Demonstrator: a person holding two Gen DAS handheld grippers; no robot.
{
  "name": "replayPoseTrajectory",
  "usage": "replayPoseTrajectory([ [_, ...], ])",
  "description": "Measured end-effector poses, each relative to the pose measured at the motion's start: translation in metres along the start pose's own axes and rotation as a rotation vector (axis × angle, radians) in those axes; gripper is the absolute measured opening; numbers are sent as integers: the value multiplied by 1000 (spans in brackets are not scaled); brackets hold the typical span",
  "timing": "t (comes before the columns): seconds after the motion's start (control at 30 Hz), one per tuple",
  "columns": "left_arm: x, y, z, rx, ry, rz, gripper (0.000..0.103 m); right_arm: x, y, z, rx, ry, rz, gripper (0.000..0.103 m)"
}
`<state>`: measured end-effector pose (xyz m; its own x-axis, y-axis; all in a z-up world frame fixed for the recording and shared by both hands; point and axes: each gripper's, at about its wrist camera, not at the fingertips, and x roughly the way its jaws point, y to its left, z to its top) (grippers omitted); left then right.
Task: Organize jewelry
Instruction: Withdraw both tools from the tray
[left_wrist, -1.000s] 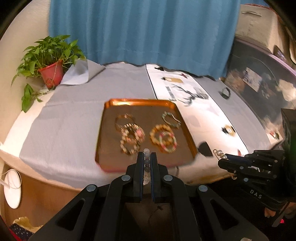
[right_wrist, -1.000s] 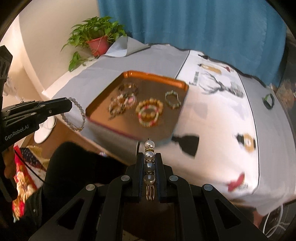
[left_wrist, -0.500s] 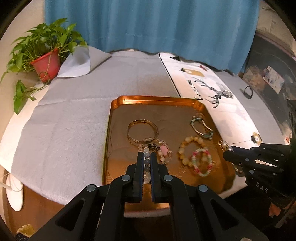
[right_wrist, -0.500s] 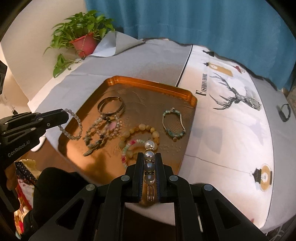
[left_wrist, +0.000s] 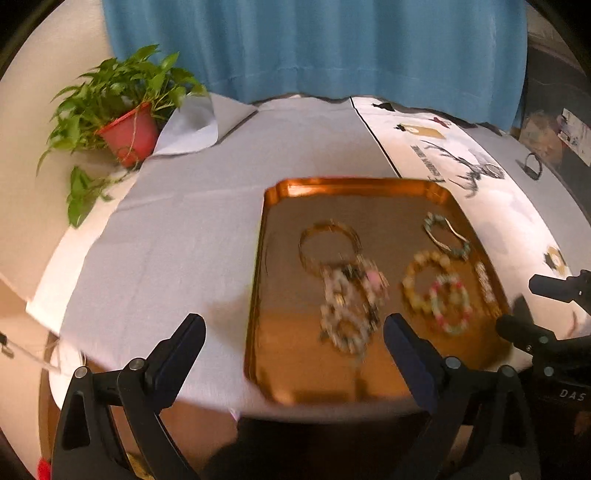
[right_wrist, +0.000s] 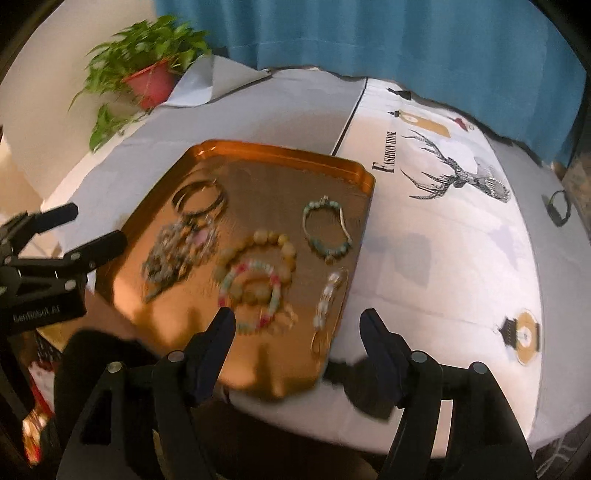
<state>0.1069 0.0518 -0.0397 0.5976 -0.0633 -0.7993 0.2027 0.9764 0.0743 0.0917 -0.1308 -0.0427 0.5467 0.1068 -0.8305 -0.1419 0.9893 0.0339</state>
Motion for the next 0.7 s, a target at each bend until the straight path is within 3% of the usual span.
replayPoseTrajectory([
  [0.33,-74,-33,-79,-7,24,-46,96,-80,27,-81,-26,-52,-33,71],
  [0.7,-143,-52,-115,-3,-77,-16,96,-147,39,-138,-23,-160,-69,72],
])
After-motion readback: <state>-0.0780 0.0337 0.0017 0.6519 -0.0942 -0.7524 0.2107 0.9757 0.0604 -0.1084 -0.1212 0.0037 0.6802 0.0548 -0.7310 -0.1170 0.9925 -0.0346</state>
